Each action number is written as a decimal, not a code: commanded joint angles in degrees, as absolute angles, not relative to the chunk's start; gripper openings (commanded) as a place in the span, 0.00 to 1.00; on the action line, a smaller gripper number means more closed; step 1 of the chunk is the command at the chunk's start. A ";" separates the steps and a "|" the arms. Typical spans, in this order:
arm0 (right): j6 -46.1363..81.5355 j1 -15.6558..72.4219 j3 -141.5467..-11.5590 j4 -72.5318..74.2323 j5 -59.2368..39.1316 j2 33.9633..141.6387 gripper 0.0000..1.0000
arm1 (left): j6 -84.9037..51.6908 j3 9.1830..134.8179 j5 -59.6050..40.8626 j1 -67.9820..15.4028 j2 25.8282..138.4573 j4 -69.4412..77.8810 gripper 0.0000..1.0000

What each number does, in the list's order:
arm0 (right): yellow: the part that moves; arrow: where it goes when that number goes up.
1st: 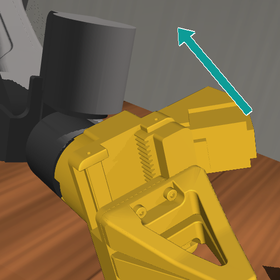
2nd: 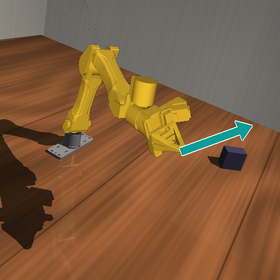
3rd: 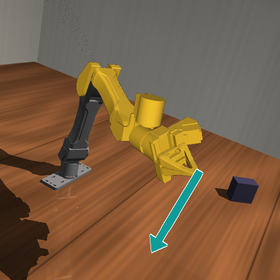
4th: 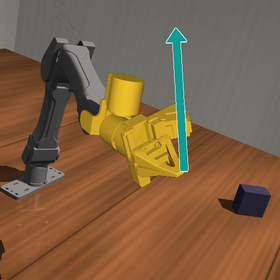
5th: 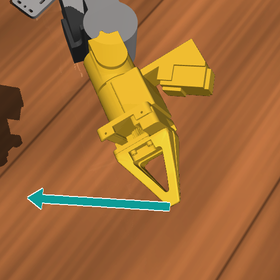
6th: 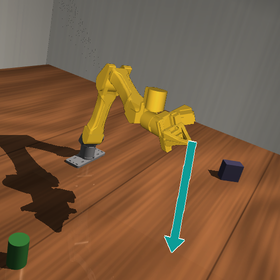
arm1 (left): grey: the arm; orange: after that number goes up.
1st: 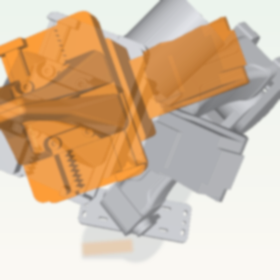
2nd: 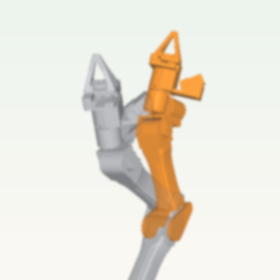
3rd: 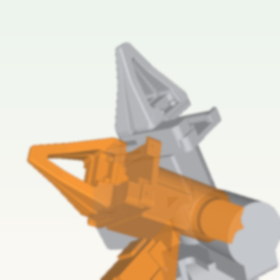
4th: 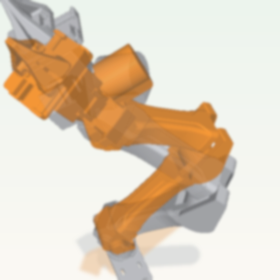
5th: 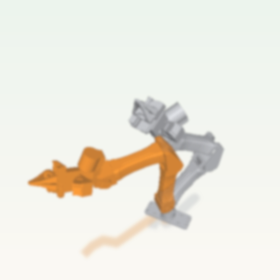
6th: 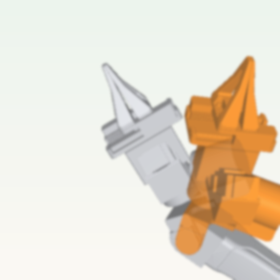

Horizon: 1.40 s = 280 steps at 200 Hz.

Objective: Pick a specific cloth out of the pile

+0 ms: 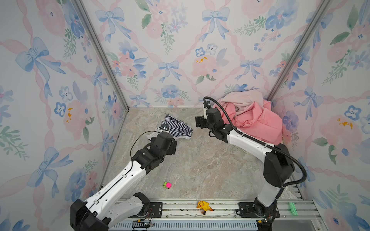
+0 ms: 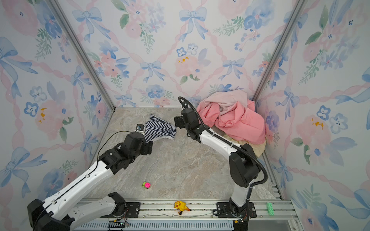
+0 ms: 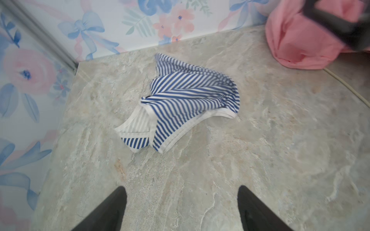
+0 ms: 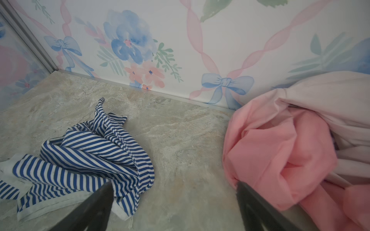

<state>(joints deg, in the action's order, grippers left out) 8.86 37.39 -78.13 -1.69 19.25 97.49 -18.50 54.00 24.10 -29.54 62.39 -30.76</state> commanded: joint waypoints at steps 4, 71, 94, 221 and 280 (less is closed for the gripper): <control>11.53 39.85 -69.11 -8.76 19.63 89.32 0.97 | -22.60 54.06 14.52 -20.29 69.40 -26.36 0.82; 17.45 50.83 -55.49 -13.12 16.96 77.97 0.97 | -24.94 56.70 10.36 -12.02 89.54 -14.16 0.90; 17.75 53.29 -55.18 -13.67 17.48 77.63 0.97 | -25.63 58.23 8.26 -10.84 95.10 -11.41 0.88; 17.94 54.34 -56.96 -15.82 19.15 79.10 0.97 | -16.88 71.48 5.82 -11.49 97.09 -13.09 0.00; 15.29 52.13 -61.25 -15.64 18.68 78.86 0.97 | -13.76 97.28 -1.17 -11.48 94.04 -20.00 0.00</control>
